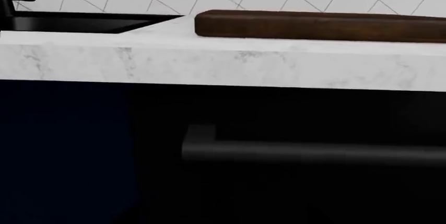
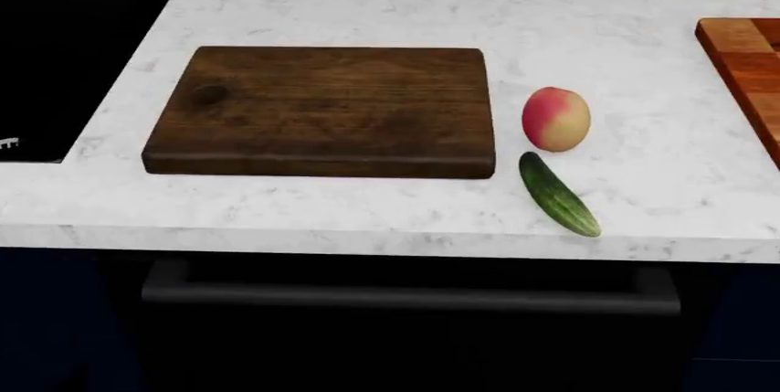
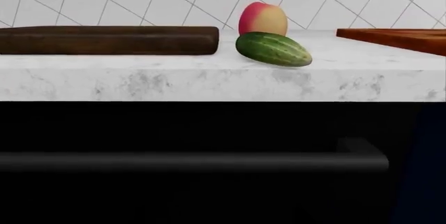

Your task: Place the cucumber and the peach on separate cutting boards.

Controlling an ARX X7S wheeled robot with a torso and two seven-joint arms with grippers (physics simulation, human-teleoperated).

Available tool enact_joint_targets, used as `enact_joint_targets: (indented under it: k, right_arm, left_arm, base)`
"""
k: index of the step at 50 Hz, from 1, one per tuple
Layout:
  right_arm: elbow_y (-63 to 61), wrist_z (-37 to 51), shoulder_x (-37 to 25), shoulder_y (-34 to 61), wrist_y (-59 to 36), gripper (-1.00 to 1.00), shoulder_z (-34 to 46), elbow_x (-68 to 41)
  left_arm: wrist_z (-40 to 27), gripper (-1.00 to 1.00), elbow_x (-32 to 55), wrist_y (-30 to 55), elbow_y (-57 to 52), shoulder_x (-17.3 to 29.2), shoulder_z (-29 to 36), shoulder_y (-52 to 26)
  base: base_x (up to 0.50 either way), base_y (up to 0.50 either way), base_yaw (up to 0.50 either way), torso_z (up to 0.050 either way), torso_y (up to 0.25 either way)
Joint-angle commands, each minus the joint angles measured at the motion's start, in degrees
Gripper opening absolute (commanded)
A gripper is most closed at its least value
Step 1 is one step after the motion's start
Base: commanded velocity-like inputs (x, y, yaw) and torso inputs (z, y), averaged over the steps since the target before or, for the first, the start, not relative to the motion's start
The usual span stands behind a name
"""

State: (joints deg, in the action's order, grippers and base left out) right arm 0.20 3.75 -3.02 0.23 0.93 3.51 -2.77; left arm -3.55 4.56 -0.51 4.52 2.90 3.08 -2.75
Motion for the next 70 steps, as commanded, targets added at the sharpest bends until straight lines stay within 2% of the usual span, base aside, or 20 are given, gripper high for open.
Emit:
enact_joint_targets:
  k: [1,5,42,52,53,61,66,67,69,70]
  right_arm:
    - [-0.60,0.34,-0.18,0.01,-1.57,1.00,0.00,0.75]
    - [-0.82,0.93,-0.68,0.05,-2.09,1.00,0.63,1.00]
    - [-1.01,3.73,-3.17,0.30,-2.65,1.00,3.54,-1.34]
    - [-0.97,4.11,-3.63,0.37,-2.57,1.00,4.06,-1.99]
    - [-1.02,-2.65,2.21,-0.06,-2.87,1.00,-2.72,3.98]
    - [-0.98,-0.56,0.57,0.02,-2.90,1.00,-0.25,4.18]
    - [-6.85,0.58,-0.13,-0.07,-7.34,1.00,0.54,4.67]
    - [-9.96,0.55,-0.30,0.31,-10.68,1.00,0.34,4.41]
    - [-17.02,0.00,-0.84,2.20,-18.89,1.00,-0.01,3.79]
    - [-19.05,-0.13,-1.02,2.92,-21.55,1.00,-0.08,3.54]
  left_arm:
    - [0.22,1.00,0.42,0.82,1.49,-0.03,0.14,-1.66]
    - [-0.15,1.00,0.73,1.10,1.39,0.39,0.68,-1.68]
    - [-2.00,1.00,4.21,1.32,1.38,2.67,3.57,-1.92]
    - [-3.83,1.00,3.15,3.89,0.44,3.49,4.65,-2.01]
    - [3.11,1.00,-4.48,5.28,-0.13,-2.19,-2.51,-1.51]
    - [2.01,1.00,-2.27,4.14,2.93,-0.64,-1.05,-2.78]
    - [1.60,1.00,-0.41,11.13,-4.64,0.00,-0.73,-1.07]
    - [0.51,1.00,-3.09,13.19,-7.65,0.97,0.62,-0.66]
    - [1.73,1.00,4.43,25.17,-17.26,0.19,-2.61,-0.87]
    - [0.94,1.00,3.09,26.12,-19.42,0.95,-1.83,-1.16]
  base:
    - [0.00,0.00,0.00,0.000,0.000]
    - [0.00,-0.07,0.00,0.000,0.000]
    - [0.00,-0.50,0.00,0.000,0.000]
    - [0.00,-0.04,0.00,0.000,0.000]
    - [0.00,0.00,0.00,0.000,0.000]
    - [0.00,0.00,0.00,0.000,0.000]
    - [0.00,0.00,0.00,0.000,0.000]
    - [0.00,0.00,0.00,0.000,0.000]
    - [0.00,0.00,0.00,0.000,0.000]
    - [0.00,0.00,0.00,0.000,0.000]
